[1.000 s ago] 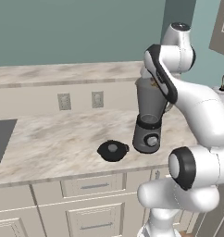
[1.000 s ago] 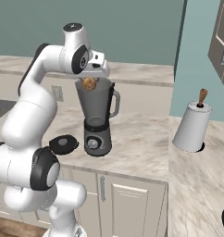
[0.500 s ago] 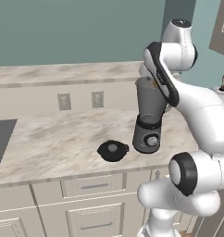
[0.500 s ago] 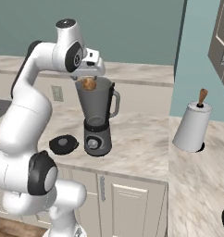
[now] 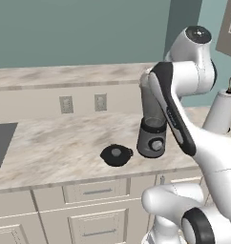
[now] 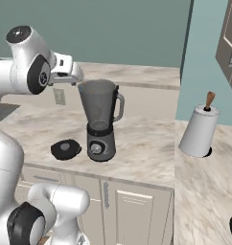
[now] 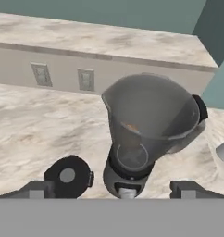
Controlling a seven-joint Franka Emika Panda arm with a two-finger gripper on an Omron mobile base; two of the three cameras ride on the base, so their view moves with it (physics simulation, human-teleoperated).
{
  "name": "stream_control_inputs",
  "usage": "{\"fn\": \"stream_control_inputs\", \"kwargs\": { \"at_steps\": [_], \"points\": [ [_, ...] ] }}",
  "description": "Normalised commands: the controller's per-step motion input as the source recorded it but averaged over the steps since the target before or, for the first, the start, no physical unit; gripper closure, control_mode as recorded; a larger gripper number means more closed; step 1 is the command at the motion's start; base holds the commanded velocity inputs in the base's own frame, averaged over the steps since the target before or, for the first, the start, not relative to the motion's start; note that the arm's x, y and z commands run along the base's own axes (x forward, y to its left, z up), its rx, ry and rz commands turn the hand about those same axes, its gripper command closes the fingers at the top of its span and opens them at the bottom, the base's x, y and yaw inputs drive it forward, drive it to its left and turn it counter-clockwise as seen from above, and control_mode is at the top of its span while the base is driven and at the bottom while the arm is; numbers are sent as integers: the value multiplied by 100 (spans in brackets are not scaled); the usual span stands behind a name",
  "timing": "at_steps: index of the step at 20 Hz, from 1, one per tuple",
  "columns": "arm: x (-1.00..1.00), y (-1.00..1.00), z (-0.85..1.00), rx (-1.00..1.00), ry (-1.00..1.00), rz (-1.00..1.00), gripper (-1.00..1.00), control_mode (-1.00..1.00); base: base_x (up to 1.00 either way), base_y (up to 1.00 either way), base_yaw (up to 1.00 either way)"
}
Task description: Grab the onion and lemon from the fridge, place them in the blender, close the lid, and turn on the blender to create a marinade.
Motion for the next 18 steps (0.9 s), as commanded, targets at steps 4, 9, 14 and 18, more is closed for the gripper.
{"fn": "stream_control_inputs", "kwargs": {
  "at_steps": [4, 9, 14, 18],
  "points": [
    [-100, 46, -1, 0, -15, 0, -100, -100, 0, 0, 0],
    [-100, 39, -1, 3, -1, 0, -100, -100, 0, 0, 0],
    [-100, 4, 0, 12, 19, 0, -100, -100, 0, 0, 0],
    [-93, -59, 0, 20, 24, 0, -100, -100, 0, 0, 0]
  ]
}}
